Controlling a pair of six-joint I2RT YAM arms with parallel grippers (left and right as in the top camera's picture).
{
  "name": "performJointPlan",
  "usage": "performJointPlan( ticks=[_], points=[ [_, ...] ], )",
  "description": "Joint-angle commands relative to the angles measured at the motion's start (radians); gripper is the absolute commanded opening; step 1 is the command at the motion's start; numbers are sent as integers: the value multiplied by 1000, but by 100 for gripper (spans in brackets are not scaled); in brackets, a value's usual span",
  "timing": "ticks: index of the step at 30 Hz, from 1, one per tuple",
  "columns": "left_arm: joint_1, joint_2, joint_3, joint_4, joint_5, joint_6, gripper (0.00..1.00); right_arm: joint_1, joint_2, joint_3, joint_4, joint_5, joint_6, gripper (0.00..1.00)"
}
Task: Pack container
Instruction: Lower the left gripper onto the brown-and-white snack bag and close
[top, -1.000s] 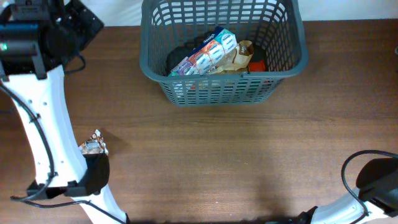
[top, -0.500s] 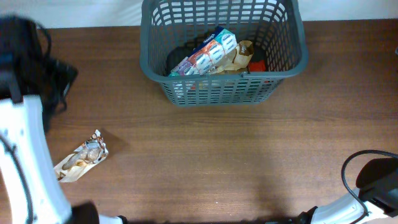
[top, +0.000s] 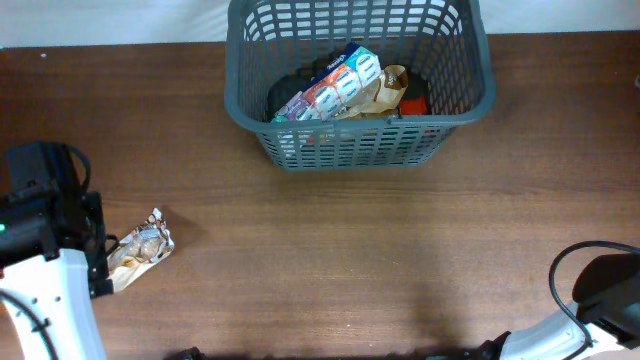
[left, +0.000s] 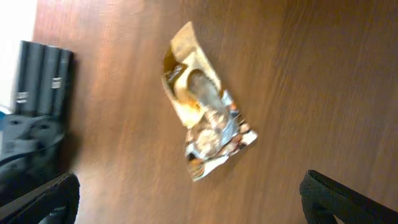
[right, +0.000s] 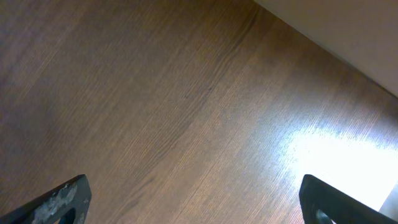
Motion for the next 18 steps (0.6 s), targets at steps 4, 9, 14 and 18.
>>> performJointPlan(
  ticks=[4,9,14,18],
  points=[
    [13,6,-105,159,-29,-37,99,-1,-18,-4,0,-2,13,99],
    [17,33,-133,275,2,-53,99,-1,-18,-4,0,-2,13,99],
    [17,39,-133,312,103,-55,99,-1,-18,-4,0,-2,13,99],
    [17,43,-134,286,24,-52,99,-1,-18,-4,0,-2,13,99]
  ],
)
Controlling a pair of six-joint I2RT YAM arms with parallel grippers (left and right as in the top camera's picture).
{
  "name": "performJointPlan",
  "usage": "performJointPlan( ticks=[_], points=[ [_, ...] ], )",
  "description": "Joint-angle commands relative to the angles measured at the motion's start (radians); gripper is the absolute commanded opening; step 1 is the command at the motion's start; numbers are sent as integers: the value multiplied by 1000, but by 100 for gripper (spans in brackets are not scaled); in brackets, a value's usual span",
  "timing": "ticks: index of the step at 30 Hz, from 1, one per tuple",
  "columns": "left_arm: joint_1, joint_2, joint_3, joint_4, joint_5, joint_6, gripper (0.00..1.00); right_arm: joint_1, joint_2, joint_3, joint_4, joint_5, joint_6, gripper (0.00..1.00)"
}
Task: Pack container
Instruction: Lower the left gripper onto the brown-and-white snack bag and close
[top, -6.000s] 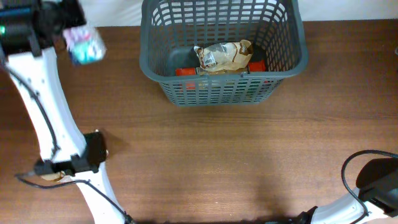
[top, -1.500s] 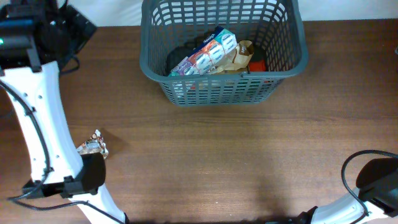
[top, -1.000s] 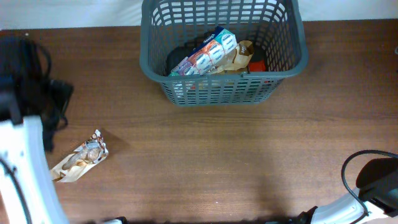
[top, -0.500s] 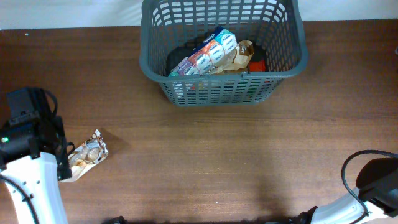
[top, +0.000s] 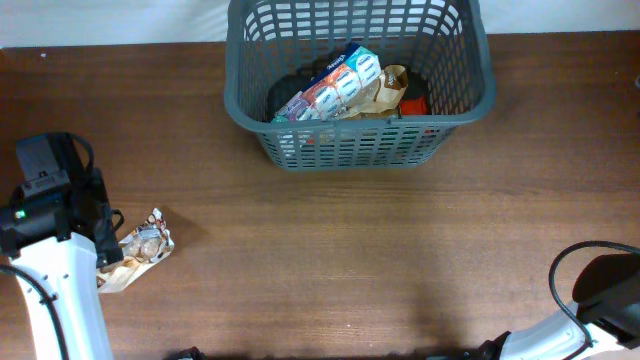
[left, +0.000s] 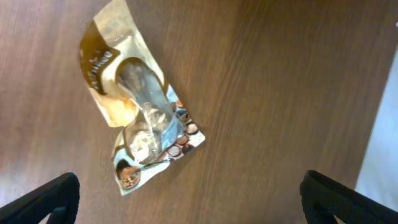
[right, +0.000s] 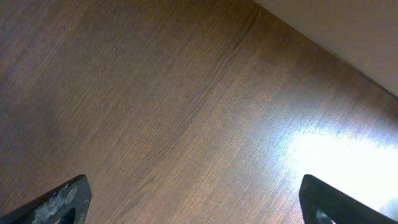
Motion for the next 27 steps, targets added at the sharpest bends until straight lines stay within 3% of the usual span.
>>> performJointPlan(
  ticks=[1,12,17,27],
  points=[
    [6,12,-5,-11,-48,-14,99,-1,-18,-4,0,-2,12,99],
    [8,246,-5,-8,43,-254,99,-1,-18,-4,0,-2,12,99],
    [26,378,-5,14,120,-254,99,-1,-18,-4,0,-2,12,99],
    [61,431,-5,-20,80,-233,99,-1,-18,-4,0,-2,12,99]
  ],
)
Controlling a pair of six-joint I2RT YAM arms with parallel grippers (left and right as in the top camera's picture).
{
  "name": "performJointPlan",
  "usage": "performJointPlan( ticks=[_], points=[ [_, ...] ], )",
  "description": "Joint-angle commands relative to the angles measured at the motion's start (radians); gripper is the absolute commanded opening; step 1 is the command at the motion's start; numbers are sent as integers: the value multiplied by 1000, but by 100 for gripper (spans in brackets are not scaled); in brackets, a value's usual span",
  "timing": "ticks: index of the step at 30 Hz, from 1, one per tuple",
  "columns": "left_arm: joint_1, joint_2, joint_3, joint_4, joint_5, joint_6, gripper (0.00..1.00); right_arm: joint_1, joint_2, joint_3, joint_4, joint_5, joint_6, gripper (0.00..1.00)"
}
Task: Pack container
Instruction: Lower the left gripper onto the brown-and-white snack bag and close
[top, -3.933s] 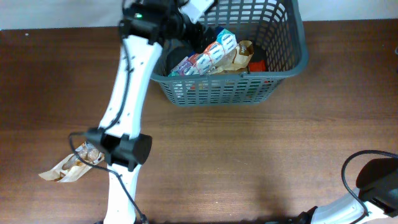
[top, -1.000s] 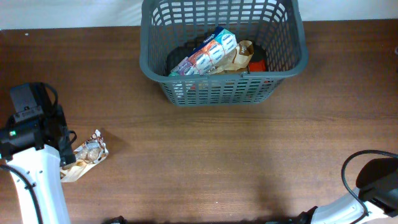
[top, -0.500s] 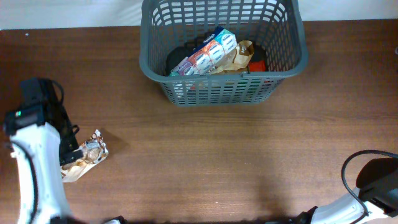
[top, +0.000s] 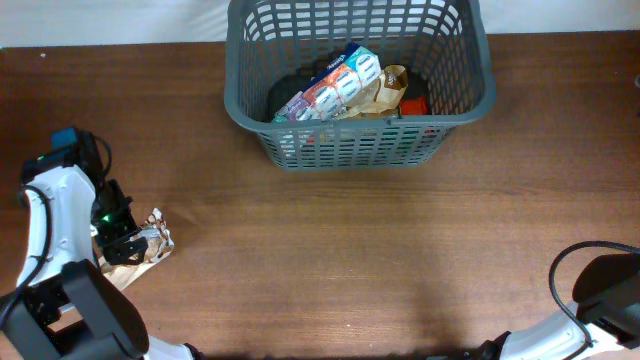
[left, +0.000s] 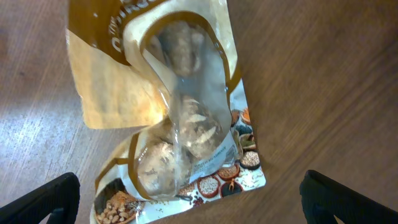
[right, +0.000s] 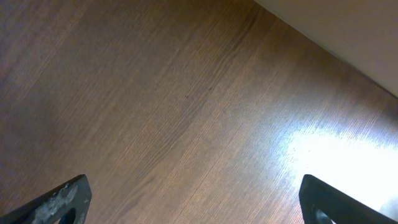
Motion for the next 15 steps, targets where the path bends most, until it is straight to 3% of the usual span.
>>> performJointPlan(
  ticks=[1,8,15],
  points=[
    [10,8,-6,-37,-41,-1,99,-1,-18,-4,0,-2,13,99],
    [10,8,-74,-69,-55,6,99,-1,-18,-4,0,-2,13,99],
    [16,8,-167,106,-72,141,99,-1,-18,-4,0,-2,13,99]
  ],
)
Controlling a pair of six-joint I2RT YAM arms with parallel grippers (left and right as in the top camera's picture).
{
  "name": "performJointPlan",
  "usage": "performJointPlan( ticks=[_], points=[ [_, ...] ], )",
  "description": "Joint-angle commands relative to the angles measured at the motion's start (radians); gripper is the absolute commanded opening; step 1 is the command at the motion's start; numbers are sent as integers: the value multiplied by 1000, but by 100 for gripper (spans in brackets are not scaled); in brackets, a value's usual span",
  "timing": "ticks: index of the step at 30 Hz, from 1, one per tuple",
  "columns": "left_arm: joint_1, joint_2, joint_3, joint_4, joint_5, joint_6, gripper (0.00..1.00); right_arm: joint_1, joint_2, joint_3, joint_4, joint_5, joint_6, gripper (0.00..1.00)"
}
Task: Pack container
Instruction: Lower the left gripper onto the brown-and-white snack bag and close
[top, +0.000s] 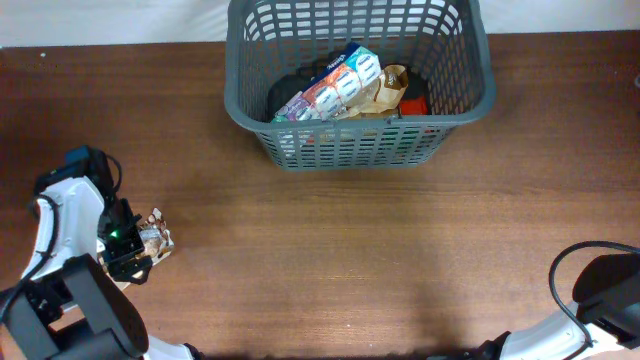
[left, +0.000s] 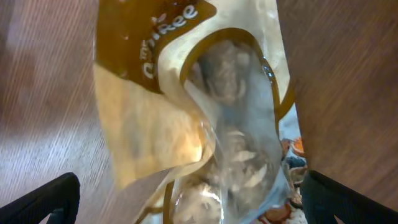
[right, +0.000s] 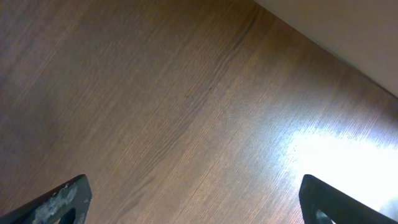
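A tan and clear snack bag (left: 205, 106) lies flat on the wooden table at the left (top: 157, 238). My left gripper (left: 193, 202) is low over it and open; its dark fingertips (left: 43, 202) stand on either side of the bag, which fills the left wrist view. In the overhead view the left gripper (top: 125, 255) covers most of the bag. The grey basket (top: 350, 150) stands at the far middle with several packages (top: 340, 85) inside. My right gripper (right: 199, 202) is open over bare wood.
The right arm's base and cable (top: 600, 290) sit at the table's front right corner. Brown tabletop (top: 380, 260) stretches between the bag and the basket. The table's far edge shows in the right wrist view.
My left gripper has come closer to the snack bag, which now looks larger and fills the left wrist view. It is still open. The right arm has not moved.
My left gripper was open, high and off to the left of the snack bag. Then it was over the bag, then much nearer to it, and now it is low with the bag between its open fingers. The right gripper stayed still.
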Motion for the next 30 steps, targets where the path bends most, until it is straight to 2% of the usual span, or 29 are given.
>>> performJointPlan(
  ticks=[1,10,30],
  points=[
    [13,7,-34,47,-42,78,99,-1,-18,-4,0,-2,13,99],
    [21,23,-34,63,-80,41,99,-1,-18,-4,0,-2,13,99],
    [21,145,-43,159,6,25,99,-1,-18,-4,0,-2,13,99]
  ],
)
